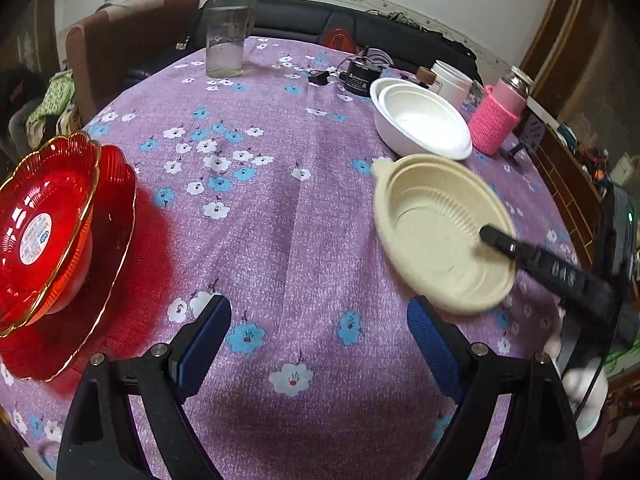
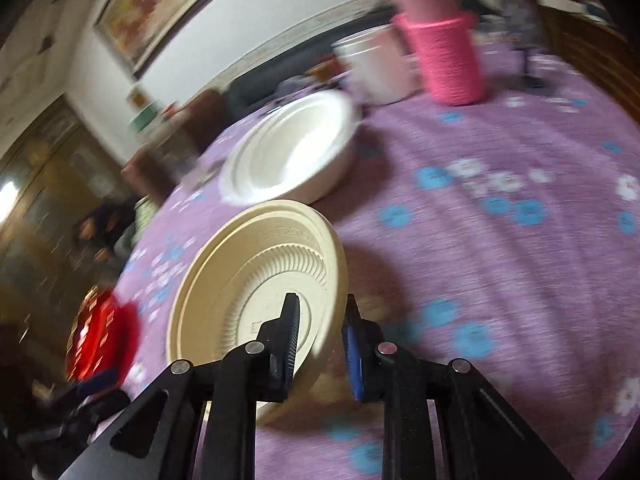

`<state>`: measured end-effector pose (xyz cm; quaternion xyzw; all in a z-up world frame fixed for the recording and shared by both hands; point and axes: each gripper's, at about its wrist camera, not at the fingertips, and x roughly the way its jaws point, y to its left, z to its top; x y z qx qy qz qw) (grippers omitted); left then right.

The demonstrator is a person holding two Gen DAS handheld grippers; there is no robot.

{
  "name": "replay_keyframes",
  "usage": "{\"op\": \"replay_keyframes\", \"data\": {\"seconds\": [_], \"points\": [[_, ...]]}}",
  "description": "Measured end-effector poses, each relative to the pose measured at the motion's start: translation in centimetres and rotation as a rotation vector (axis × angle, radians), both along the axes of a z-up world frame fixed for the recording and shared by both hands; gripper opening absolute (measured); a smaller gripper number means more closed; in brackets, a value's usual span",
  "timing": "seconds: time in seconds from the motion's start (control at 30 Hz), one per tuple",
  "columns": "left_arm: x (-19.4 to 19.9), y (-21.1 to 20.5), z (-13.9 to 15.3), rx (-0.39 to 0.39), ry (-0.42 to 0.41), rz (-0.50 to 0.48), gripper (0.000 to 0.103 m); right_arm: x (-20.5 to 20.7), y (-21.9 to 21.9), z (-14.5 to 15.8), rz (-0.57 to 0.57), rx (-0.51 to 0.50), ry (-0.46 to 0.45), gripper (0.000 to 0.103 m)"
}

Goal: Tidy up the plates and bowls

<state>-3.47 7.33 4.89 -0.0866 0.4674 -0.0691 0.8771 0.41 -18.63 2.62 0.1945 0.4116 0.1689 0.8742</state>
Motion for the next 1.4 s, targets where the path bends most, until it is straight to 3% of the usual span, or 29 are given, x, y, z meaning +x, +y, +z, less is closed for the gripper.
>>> {"op": "replay_keyframes", "data": {"seconds": [0.2,0.53,0.73,1.1,1.2,1.33,1.4], "points": [[1.6,0.2,-0.3,-0.039,0.020,0.011,0.089,-0.4,1.6,-0.4,0.083,0.015,0.005,0.023],[5.7,-1.5,-1.0,-0.065,0.020,0.015,0.089,0.0,1.8,-0.8,0.063,-0.007,0.016,0.024],[6.7,-2.6,-3.2,-0.087,0.097,-0.017,0.060,-0.1,2.3,-0.9,0.066,-0.021,0.015,0.025],[6.6,-3.7,-3.4,-0.039,0.059,-0.028,0.059,-0.4,2.9,-0.8,0.059,-0.044,0.000,0.026],[6.4,-4.1,-3.4,-0.037,0.062,-0.043,0.039,-0.5,3.2,-0.8,0.065,-0.045,-0.001,0.026],[6.1,-4.0,-3.4,-0.003,0.056,-0.030,0.020,-0.6,3.2,-0.7,0.051,-0.063,-0.006,0.028],[5.9,-3.7,-3.5,-0.017,0.063,-0.023,0.016,-0.6,3.1,-0.7,0.046,-0.056,-0.005,0.028]]}}
